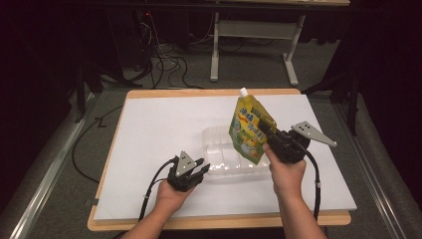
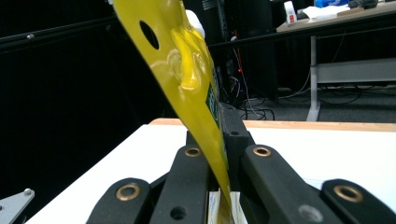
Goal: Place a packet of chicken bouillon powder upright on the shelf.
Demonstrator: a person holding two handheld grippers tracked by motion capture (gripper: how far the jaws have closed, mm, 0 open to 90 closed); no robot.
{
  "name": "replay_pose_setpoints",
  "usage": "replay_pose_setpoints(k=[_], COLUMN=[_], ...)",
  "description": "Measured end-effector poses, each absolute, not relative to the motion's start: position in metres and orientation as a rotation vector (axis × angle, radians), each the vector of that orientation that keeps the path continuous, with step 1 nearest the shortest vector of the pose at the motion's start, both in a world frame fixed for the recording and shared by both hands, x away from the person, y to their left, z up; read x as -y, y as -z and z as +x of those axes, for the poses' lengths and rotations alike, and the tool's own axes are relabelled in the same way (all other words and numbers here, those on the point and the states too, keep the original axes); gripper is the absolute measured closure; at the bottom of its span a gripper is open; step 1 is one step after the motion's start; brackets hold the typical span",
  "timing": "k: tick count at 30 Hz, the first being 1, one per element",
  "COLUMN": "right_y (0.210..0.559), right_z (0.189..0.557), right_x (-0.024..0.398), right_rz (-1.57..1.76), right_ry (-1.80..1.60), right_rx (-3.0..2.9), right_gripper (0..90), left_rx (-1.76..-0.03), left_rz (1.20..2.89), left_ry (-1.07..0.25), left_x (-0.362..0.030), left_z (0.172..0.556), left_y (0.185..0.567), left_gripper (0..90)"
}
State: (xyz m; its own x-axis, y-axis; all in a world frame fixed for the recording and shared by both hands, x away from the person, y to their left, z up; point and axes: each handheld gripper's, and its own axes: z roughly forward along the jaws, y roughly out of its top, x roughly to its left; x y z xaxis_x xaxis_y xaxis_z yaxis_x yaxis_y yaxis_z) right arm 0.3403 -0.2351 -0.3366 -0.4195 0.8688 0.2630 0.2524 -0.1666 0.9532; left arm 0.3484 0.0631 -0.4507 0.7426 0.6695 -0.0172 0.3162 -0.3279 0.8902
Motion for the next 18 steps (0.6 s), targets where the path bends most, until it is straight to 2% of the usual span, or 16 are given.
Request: replay_pose_setpoints(k=[4,12,18], right_y=[0.340,0.347,0.352], right_z=[0.344,0.352,0.353], right_x=[0.225,0.205,0.197], right_rz=[1.301,1.324,1.341], right_ry=[-1.631,-1.612,-1.599], right_rx=[-1.597,-1.576,-1.535], right_gripper=[90.0,90.0,90.0], left_rx=[-0.757,-0.781,-0.783], left_rz=[1.935,1.937,1.937], left_ry=[-0.443,-0.453,-0.459], left_x=[-0.062,-0.061,-0.059], left_z=[0.349,0.355,0.357], left_y=[0.452,0.456,0.457], left_gripper=[66.7,57.3,55.5])
